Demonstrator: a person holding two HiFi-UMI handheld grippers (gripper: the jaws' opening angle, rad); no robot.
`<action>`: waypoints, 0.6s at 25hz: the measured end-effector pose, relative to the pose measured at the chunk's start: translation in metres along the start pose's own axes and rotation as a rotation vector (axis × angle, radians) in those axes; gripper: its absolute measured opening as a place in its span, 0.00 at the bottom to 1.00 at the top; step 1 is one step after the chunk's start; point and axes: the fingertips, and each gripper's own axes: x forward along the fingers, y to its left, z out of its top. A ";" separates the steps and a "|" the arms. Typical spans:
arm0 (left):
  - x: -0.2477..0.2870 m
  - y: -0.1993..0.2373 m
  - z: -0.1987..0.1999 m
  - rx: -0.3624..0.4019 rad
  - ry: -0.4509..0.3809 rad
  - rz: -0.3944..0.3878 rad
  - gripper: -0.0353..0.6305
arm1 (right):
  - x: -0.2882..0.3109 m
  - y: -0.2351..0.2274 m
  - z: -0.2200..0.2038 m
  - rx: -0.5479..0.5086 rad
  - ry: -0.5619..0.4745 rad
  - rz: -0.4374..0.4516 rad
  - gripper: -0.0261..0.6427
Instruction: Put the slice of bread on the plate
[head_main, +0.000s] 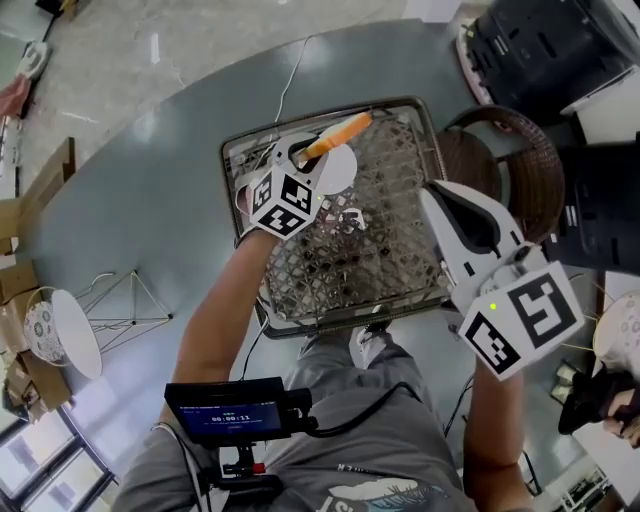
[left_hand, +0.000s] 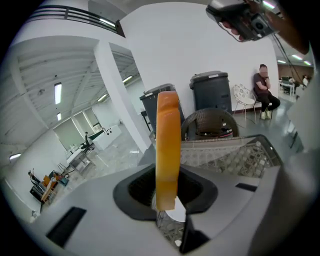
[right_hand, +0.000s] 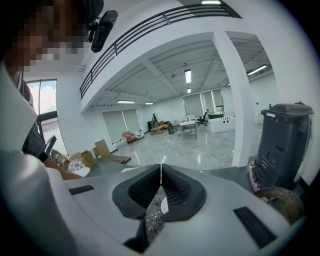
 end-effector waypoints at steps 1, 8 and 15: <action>0.005 0.000 -0.004 0.018 0.014 0.000 0.19 | 0.001 -0.002 -0.002 0.004 0.005 -0.004 0.05; 0.036 -0.008 -0.042 0.163 0.123 0.005 0.19 | 0.007 -0.012 -0.021 0.031 0.040 -0.022 0.05; 0.059 -0.016 -0.076 0.295 0.201 0.022 0.19 | 0.016 -0.020 -0.036 0.051 0.071 -0.032 0.05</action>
